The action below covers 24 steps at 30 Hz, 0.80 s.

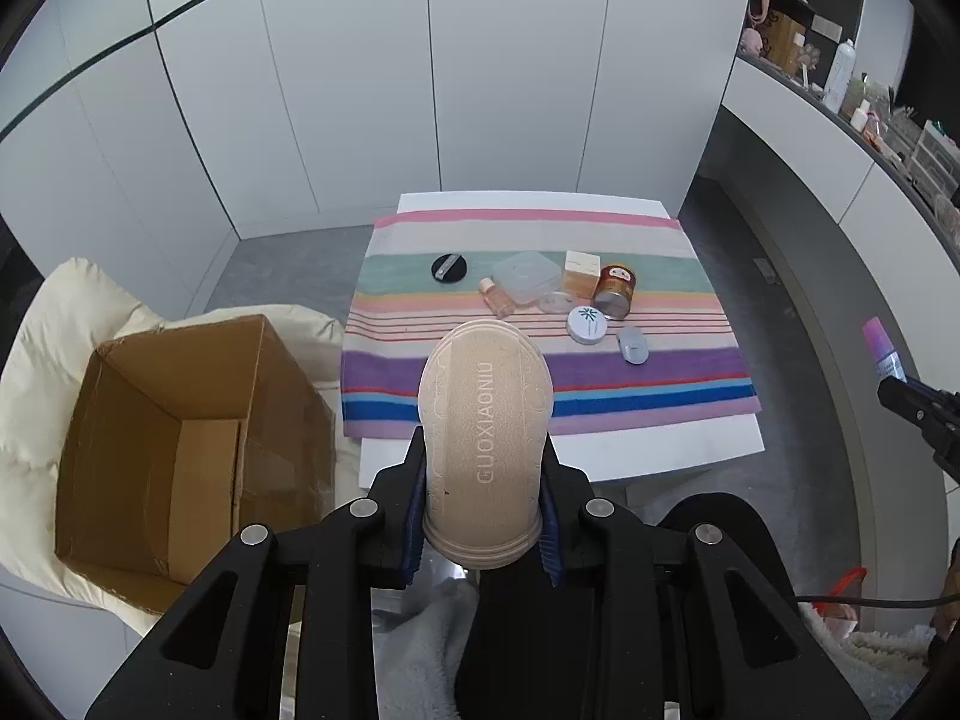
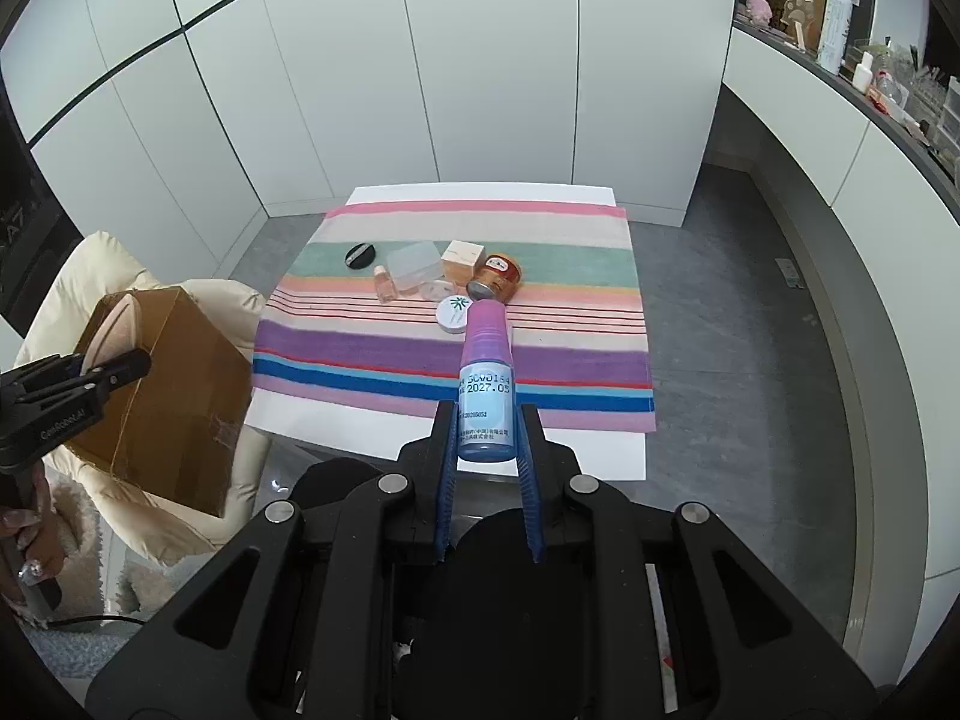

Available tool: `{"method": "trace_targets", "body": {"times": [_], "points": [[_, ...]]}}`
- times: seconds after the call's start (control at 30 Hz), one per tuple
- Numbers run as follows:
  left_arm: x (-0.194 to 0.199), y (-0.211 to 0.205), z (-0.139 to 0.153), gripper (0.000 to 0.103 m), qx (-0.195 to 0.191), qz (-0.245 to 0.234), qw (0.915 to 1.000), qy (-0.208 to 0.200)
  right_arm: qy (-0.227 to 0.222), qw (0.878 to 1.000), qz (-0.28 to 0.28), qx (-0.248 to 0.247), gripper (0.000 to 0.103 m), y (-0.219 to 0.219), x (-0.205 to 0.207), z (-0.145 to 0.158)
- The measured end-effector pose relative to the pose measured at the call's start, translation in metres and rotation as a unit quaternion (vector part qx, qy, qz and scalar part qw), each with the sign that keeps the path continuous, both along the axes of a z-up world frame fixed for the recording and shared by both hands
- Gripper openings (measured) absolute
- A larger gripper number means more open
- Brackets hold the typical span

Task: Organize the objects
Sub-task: 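Carry the beige puff and pink spray bottle with both tools toward the cardboard box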

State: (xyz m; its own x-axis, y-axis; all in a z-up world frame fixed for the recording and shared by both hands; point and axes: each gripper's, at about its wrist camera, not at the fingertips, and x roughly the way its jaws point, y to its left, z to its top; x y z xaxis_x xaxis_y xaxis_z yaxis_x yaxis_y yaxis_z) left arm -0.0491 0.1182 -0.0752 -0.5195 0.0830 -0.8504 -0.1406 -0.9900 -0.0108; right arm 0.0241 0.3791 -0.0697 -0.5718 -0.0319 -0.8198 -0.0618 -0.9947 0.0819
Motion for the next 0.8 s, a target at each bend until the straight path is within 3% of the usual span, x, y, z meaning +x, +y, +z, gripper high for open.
{"method": "trace_targets", "body": {"times": [0.33,0.5,0.8], "points": [[-0.004,-0.024,-0.002,0.031,0.003,0.019,0.9998,0.0,-0.019,1.0,-0.001,0.008,0.02,-0.01,-0.003,-0.01],[0.003,-0.053,-0.009,0.031,-0.001,0.052,0.9986,-0.009,-0.02,1.0,0.018,0.012,0.02,-0.027,-0.012,-0.012],[0.036,-0.149,-0.013,0.031,-0.001,0.159,0.9872,-0.014,-0.006,0.993,0.117,0.006,0.02,-0.118,-0.04,-0.013]]}}
